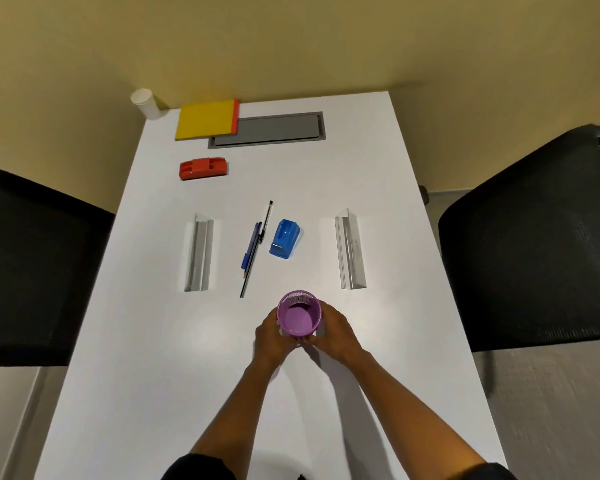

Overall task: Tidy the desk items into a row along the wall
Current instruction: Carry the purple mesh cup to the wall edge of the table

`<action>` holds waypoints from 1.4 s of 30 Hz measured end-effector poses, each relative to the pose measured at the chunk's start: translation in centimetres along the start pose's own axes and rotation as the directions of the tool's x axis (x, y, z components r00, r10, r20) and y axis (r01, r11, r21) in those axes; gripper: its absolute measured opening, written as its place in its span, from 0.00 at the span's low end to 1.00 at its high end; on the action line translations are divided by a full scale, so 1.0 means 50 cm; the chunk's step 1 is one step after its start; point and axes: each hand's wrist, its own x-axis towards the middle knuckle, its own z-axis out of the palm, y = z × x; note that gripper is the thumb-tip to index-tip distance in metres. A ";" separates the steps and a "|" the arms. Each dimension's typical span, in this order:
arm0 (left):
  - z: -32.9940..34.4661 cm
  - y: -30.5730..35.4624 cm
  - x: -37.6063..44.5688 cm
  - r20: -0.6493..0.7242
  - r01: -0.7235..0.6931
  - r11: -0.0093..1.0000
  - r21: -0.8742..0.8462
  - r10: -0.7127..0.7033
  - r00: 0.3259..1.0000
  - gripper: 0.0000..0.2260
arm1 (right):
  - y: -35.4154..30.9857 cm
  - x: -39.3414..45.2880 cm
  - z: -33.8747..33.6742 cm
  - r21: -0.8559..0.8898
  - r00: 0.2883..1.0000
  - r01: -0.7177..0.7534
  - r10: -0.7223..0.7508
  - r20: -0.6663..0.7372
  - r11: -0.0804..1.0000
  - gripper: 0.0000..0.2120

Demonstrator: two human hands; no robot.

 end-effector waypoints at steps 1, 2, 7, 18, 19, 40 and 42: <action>0.002 -0.001 -0.009 0.001 -0.004 1.000 0.007 0.004 1.000 0.30 | 0.001 -0.008 -0.001 -0.004 1.000 -0.001 0.001 -0.002 1.000 0.32; 0.003 -0.001 -0.020 -0.002 -0.008 1.000 0.029 0.008 1.000 0.29 | 0.002 -0.017 -0.003 -0.016 1.000 -0.002 0.002 0.003 1.000 0.32; 0.013 0.006 -0.082 -0.001 -0.040 0.998 0.038 0.040 0.999 0.29 | 0.000 -0.077 -0.015 -0.074 1.000 -0.002 0.002 -0.002 0.997 0.34; 0.024 -0.022 -0.267 -0.045 -0.145 0.988 0.052 0.148 0.988 0.29 | -0.056 -0.288 -0.037 -0.101 0.997 0.071 -0.074 -0.031 0.992 0.33; 0.028 -0.027 -0.291 -0.040 -0.160 0.986 0.054 0.163 0.986 0.29 | -0.055 -0.318 -0.038 -0.104 0.996 0.082 -0.086 -0.035 0.991 0.35; 0.436 0.100 -0.680 0.420 -0.499 0.865 0.047 0.436 0.796 0.28 | 0.165 -0.888 -0.296 -0.018 0.883 -0.204 0.176 -0.436 0.979 0.40; 0.508 0.131 -0.698 0.482 -0.527 0.849 0.038 0.446 0.754 0.27 | 0.204 -0.935 -0.349 0.014 0.848 -0.240 0.217 -0.483 0.971 0.40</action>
